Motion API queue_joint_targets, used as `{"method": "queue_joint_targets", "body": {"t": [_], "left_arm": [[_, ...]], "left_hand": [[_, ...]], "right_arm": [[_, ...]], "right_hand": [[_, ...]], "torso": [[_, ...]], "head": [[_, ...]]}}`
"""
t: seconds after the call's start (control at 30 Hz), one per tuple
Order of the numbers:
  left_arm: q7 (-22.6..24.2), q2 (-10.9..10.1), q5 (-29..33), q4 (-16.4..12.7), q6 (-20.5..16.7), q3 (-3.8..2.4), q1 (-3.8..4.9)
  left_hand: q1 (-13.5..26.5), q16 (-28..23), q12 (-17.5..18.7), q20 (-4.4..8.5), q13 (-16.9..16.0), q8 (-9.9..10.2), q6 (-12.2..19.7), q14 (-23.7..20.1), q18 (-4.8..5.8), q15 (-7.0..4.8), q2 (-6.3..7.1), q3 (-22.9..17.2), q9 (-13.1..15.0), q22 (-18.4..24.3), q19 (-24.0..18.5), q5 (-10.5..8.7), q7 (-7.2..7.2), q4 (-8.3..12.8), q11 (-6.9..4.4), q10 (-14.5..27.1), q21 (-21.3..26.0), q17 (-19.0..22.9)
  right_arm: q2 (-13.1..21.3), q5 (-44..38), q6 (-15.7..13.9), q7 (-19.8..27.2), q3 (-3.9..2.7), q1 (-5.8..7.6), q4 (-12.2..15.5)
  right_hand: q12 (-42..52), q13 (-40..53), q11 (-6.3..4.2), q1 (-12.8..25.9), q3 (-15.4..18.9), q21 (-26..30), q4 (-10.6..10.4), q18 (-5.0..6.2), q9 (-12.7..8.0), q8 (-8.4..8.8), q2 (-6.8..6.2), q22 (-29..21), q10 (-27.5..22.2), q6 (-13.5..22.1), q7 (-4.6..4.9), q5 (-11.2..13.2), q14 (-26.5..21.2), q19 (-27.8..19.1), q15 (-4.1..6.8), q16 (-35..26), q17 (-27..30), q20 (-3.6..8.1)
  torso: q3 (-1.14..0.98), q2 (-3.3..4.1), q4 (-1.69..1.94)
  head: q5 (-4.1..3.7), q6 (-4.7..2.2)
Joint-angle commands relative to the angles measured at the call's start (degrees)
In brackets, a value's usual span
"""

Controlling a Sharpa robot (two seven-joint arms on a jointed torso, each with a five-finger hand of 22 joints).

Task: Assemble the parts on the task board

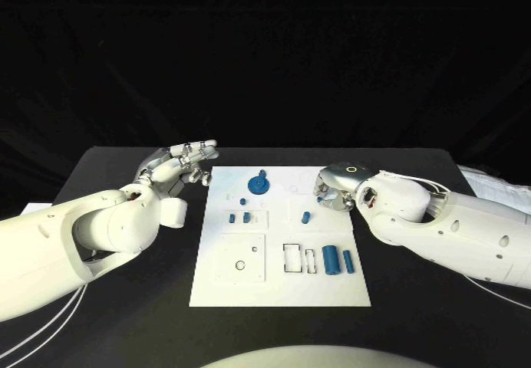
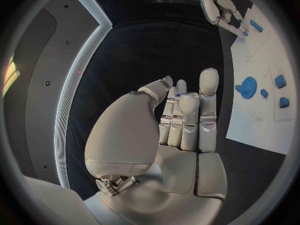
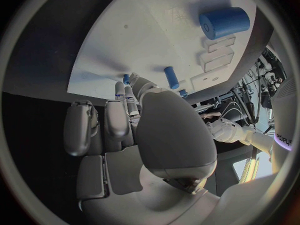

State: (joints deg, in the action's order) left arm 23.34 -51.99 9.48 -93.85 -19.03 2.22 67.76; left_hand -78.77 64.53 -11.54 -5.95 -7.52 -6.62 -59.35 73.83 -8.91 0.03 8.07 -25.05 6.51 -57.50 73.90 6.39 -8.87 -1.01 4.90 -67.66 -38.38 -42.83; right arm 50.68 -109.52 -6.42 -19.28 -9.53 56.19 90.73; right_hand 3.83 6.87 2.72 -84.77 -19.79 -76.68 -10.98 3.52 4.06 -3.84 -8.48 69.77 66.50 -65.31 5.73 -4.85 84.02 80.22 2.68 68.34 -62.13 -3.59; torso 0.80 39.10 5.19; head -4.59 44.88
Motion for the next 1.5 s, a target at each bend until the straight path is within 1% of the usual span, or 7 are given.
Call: {"method": "queue_joint_targets", "body": {"t": [0.03,0.17,0.63,0.83,1.17,1.33,1.5], "left_arm": [[0.50,-0.01,0.27,-0.25,1.47,-0.03,0.00],[0.25,-0.05,0.26,-0.19,1.60,-0.03,0.00],[-0.30,-0.22,0.25,-0.16,1.96,-0.03,0.01],[-0.45,-0.18,0.24,-0.07,2.16,-0.04,0.01],[-0.72,-0.10,0.07,-0.04,2.30,-0.04,0.01],[-0.82,-0.08,-0.02,0.04,2.26,-0.04,0.01],[-0.88,-0.08,-0.05,0.17,2.26,-0.04,0.01]], "left_hand": [[0.48,-0.36,-0.41,0.10,-0.07,-0.38,-0.22,-0.43,-0.56,0.04,0.00,0.35,-0.07,0.10,-0.47,0.33,-0.05,0.00,-0.23,0.28,0.41,0.06],[0.56,-0.32,-0.54,0.10,-0.11,-0.40,-0.21,-0.46,-0.56,0.06,-0.05,0.51,-0.10,0.16,-0.48,0.35,-0.07,-0.06,-0.20,0.41,0.52,0.07],[-0.10,-0.34,-0.94,0.13,-0.25,-0.39,-0.06,-0.64,-0.58,0.03,0.14,0.83,-0.22,0.36,-0.46,0.29,-0.07,0.51,-0.21,0.79,0.83,0.39],[-0.29,-0.34,-1.08,0.13,-0.30,-0.40,-0.03,-0.68,-0.59,0.03,0.18,0.94,-0.26,0.43,-0.46,0.21,-0.08,0.68,-0.20,0.88,0.95,0.47],[-0.50,-0.33,-1.22,0.14,-0.34,-0.43,-0.04,-0.72,-0.60,0.03,0.06,0.95,-0.29,0.50,-0.46,0.20,-0.10,0.81,-0.20,0.96,1.07,0.55],[-0.91,-0.29,-1.45,0.16,-0.41,-0.47,-0.05,-0.76,-0.60,0.02,-0.16,0.91,-0.34,0.55,-0.41,0.24,-0.11,1.09,-0.21,1.09,1.14,0.64],[-1.14,-0.27,-1.58,0.17,-0.45,-0.50,-0.05,-0.79,-0.60,0.01,-0.26,0.89,-0.37,0.56,-0.38,0.27,-0.12,1.25,-0.20,1.18,1.17,0.71]], "right_arm": [[-0.18,-1.01,0.95,-0.33,-0.01,-0.09,-0.54],[-0.42,-0.61,1.50,0.07,0.00,-0.24,-0.77],[-1.35,0.76,2.34,0.94,0.00,-0.92,-1.48],[-1.66,1.13,2.35,1.15,0.00,-0.98,-1.74],[-2.15,1.38,2.29,1.05,0.00,-1.00,-2.92],[-2.17,1.55,1.62,1.17,0.00,-1.00,-3.19],[-2.13,1.74,-0.25,0.81,-0.01,-1.00,-2.77]], "right_hand": [[-0.08,-0.36,-0.12,-0.56,-0.67,0.24,0.01,0.96,-0.01,0.11,-0.03,-0.05,0.37,-0.11,-0.06,0.51,1.72,0.19,0.24,-0.20,-0.09,0.32],[0.00,-0.93,-0.20,-0.78,-1.77,0.22,0.29,0.94,0.09,-0.02,0.38,0.03,0.92,-0.66,-0.15,1.19,1.80,0.35,0.26,-0.11,-0.16,0.34],[0.02,-1.56,-0.23,-0.59,-2.75,0.23,0.52,0.92,0.15,-0.05,0.69,0.08,1.47,-1.13,-0.16,1.70,1.87,0.48,0.28,-0.06,-0.15,0.39],[0.07,-1.75,-0.22,-0.43,-2.97,0.24,0.59,0.91,0.18,-0.07,0.70,0.09,1.74,-1.30,-0.13,1.79,1.88,0.52,0.21,-0.07,-0.12,0.38],[0.58,-2.31,-0.59,-1.40,-5.58,-0.64,2.92,0.62,0.81,-0.85,2.96,1.38,5.07,-3.71,-0.18,2.04,2.24,1.31,-0.35,1.05,-1.14,0.01],[0.43,-2.49,-0.60,-1.44,-6.08,-0.70,3.50,0.61,0.89,-0.83,3.20,1.46,5.45,-3.84,-0.14,2.06,2.26,1.37,-0.39,1.16,-1.19,-0.01],[0.33,-2.59,-0.54,-1.22,-6.15,-0.74,3.72,0.59,0.94,-0.82,3.06,1.53,5.60,-3.92,-0.09,2.08,2.25,1.41,-0.42,1.17,-1.17,-0.02]], "torso": [[0.07,-0.04,0.04],[-0.03,-0.01,-0.01],[0.07,-0.04,0.00],[0.03,-0.06,-0.01],[0.03,-0.04,-0.06],[0.02,-0.09,-0.08],[0.01,-0.10,-0.02]], "head": [[-0.13,0.07],[0.01,0.21],[0.16,0.52],[0.22,0.64],[0.24,0.90],[0.23,1.09],[0.16,1.06]]}}
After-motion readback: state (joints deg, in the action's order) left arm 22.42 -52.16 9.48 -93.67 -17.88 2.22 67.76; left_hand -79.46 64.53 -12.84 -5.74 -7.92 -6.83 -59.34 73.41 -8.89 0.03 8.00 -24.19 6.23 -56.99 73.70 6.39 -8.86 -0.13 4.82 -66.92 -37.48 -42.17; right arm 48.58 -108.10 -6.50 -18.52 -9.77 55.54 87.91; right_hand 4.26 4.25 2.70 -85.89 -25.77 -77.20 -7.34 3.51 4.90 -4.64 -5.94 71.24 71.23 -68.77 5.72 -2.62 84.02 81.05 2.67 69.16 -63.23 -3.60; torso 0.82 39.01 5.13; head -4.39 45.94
